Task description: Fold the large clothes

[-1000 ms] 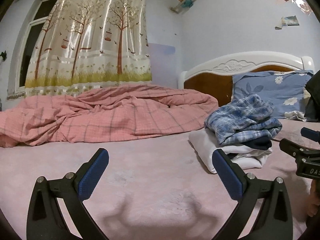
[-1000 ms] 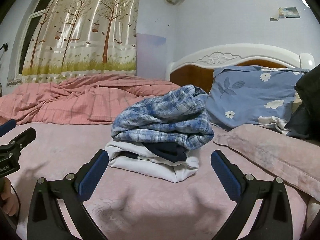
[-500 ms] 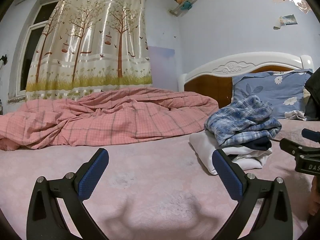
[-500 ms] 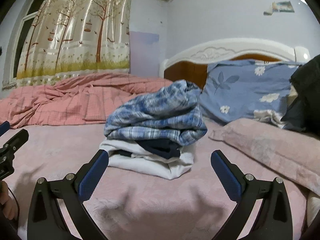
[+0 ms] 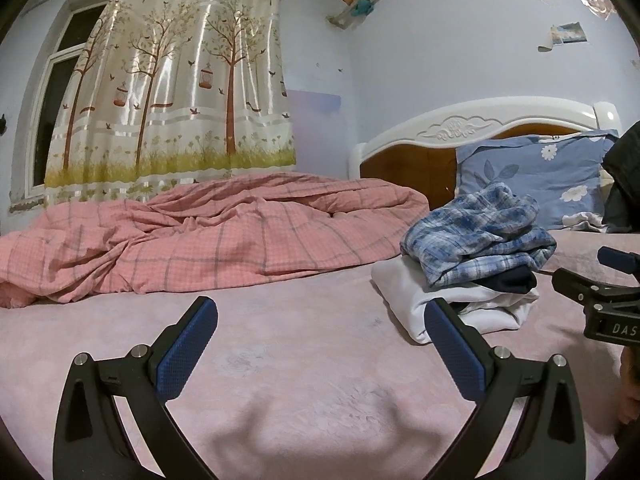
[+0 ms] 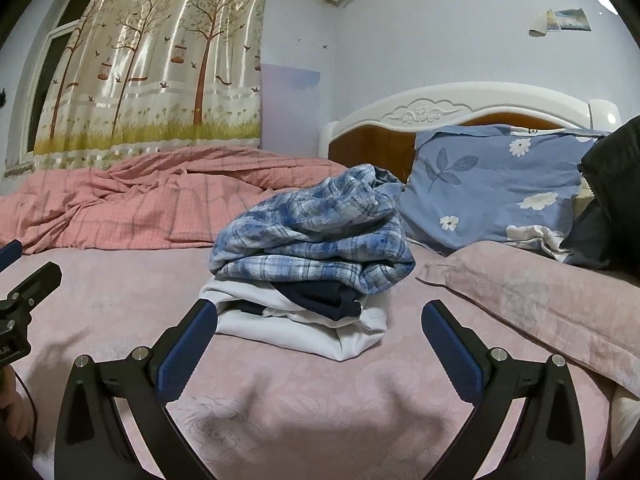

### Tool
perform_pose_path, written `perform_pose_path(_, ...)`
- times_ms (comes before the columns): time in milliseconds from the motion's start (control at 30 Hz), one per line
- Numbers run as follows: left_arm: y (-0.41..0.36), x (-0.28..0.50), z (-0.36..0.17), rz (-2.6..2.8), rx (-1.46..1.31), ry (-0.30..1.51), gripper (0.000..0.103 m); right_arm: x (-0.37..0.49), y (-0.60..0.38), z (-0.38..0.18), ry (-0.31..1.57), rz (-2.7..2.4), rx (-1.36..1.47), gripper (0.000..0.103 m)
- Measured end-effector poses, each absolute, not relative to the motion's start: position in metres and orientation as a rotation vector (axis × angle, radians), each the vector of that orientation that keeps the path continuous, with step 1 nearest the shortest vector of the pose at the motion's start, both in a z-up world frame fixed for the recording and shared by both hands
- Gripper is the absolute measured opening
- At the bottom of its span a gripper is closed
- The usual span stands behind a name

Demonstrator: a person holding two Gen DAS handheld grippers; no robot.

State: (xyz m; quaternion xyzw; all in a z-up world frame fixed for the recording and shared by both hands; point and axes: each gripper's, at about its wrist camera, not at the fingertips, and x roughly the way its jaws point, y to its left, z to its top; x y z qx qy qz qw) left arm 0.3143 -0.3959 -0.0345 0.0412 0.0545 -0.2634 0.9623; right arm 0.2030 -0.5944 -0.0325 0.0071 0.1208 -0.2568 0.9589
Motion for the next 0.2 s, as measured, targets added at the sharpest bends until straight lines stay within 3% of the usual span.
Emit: perform_pose_path(200, -0.3963, 0.3136, -0.0344, -0.535, 0.089, 0.111, 0.103, 0.2040, -0.5966, -0.0341, 0.243, -0.518, 0.040, 0.103)
